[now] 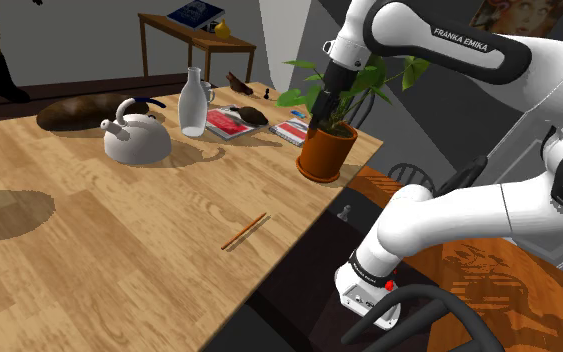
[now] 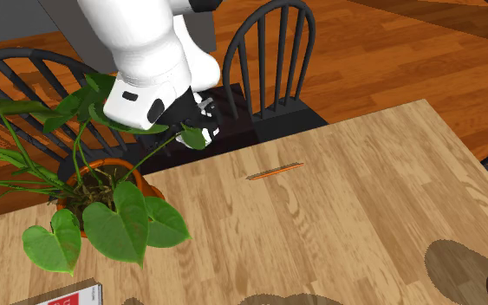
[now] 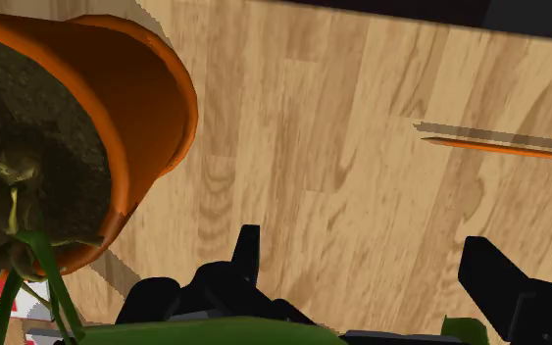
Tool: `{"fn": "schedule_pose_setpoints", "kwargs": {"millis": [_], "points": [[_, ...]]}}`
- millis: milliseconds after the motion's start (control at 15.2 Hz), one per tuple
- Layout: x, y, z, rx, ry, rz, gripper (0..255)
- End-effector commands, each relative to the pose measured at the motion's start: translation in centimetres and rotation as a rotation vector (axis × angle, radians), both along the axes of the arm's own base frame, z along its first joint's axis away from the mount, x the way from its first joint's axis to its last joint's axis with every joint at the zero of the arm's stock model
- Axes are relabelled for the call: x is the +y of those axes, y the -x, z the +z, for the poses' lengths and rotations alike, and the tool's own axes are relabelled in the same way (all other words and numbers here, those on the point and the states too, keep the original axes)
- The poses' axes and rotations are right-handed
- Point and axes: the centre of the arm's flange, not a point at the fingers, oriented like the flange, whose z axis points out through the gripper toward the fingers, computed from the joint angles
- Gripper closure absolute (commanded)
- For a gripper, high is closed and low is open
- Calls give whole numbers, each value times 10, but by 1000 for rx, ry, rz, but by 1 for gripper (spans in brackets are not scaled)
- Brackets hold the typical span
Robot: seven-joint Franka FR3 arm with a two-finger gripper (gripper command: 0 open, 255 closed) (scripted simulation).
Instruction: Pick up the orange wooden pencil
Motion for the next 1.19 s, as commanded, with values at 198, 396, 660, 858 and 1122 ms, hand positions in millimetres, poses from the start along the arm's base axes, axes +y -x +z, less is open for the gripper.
{"fn": "schedule_pose_setpoints", "kwargs": {"millis": [198, 396, 660, 858, 1122], "points": [[20, -26, -25, 23, -11, 164, 0], [43, -48, -49, 46, -21, 327, 0], [80, -70, -83, 76, -36, 545, 0], [111, -80, -108, 99, -46, 709, 0], [154, -84, -141, 130, -60, 927, 0]]}}
